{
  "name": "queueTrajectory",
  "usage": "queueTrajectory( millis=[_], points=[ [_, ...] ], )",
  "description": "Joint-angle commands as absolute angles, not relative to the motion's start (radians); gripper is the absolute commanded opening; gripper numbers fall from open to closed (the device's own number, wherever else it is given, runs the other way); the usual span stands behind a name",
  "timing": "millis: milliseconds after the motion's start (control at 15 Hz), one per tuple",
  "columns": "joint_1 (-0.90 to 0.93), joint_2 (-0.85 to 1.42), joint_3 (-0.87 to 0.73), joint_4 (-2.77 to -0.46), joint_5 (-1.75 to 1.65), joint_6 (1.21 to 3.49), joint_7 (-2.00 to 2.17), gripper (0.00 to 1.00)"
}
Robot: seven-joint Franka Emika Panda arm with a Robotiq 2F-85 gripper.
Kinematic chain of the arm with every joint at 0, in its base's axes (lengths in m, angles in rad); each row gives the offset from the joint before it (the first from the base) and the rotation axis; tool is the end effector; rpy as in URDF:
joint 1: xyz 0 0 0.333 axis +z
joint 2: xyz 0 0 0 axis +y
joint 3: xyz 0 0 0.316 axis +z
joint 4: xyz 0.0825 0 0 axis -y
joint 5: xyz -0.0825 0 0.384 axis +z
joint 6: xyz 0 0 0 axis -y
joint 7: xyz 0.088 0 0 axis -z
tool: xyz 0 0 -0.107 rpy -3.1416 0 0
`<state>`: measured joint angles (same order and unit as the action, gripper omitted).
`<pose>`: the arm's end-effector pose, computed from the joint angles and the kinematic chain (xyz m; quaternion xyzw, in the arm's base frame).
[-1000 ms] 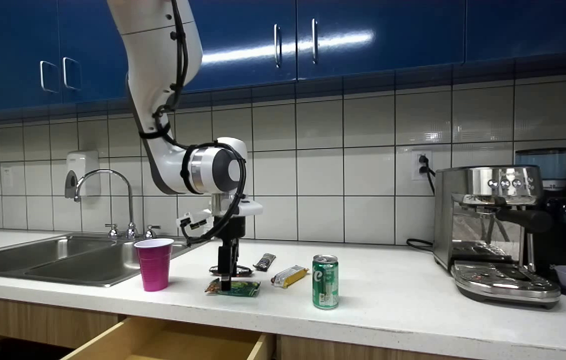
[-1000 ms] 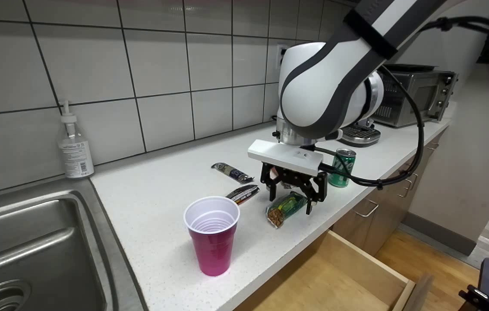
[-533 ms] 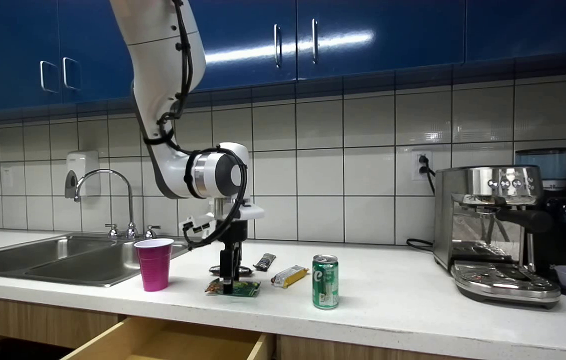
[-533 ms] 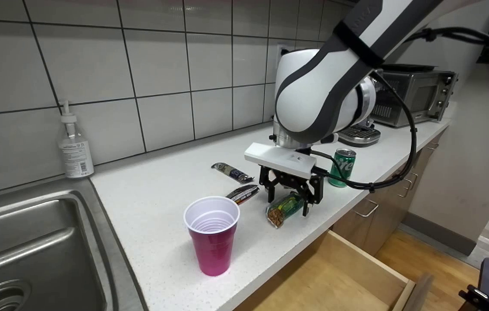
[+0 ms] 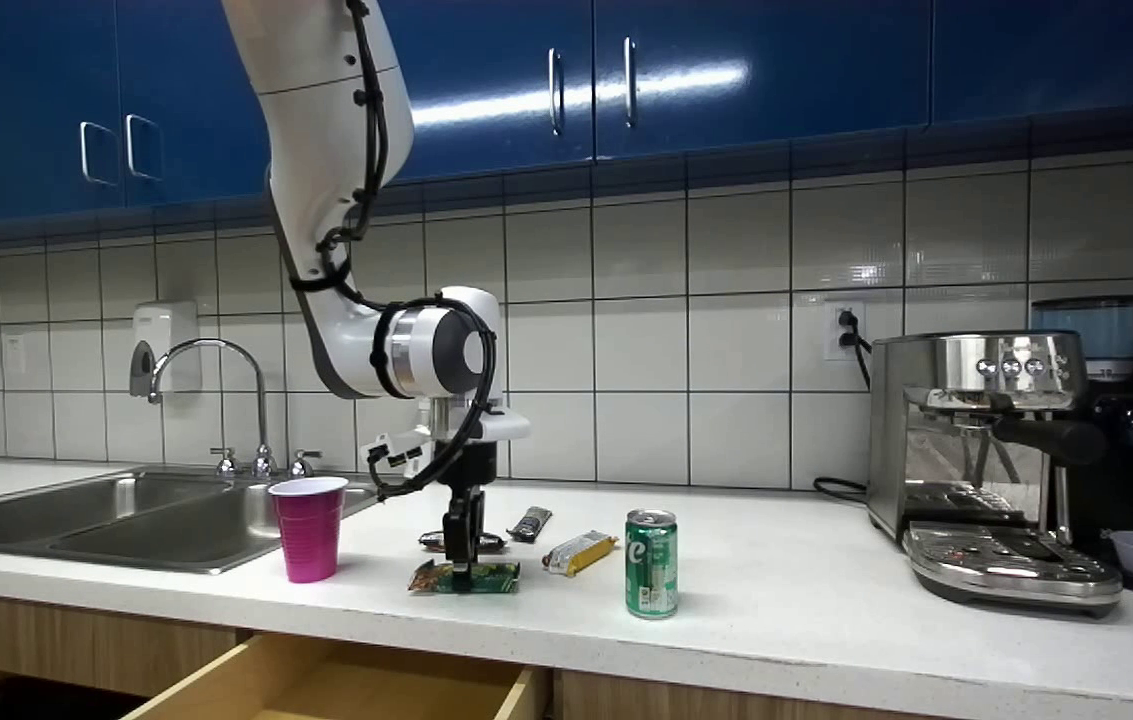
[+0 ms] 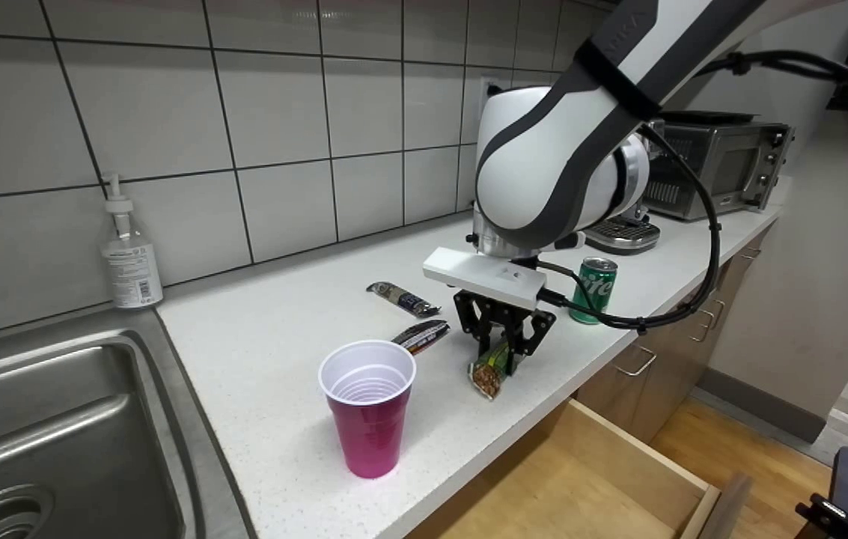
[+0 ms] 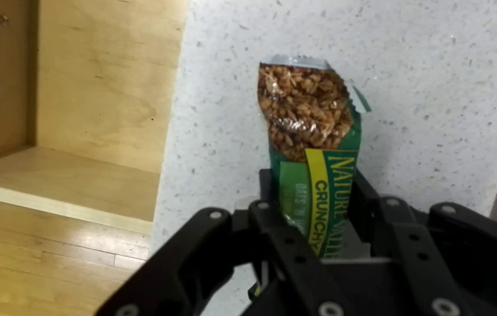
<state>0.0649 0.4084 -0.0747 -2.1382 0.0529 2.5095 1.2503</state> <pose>0.5688 -0.0062 0.2089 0.7966 -0.6042 -0.0146 0.0100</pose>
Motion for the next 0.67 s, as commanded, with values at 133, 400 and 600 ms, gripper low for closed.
queueTrajectory(
  millis=[133,400,600],
  points=[
    [0.08,0.397,-0.084,-2.139,0.064,2.505,1.258,0.16],
    [0.09,0.348,-0.08,-2.189,0.052,2.523,1.243,0.16],
    [0.103,0.299,-0.073,-2.241,0.048,2.535,1.23,0.16]
  ],
)
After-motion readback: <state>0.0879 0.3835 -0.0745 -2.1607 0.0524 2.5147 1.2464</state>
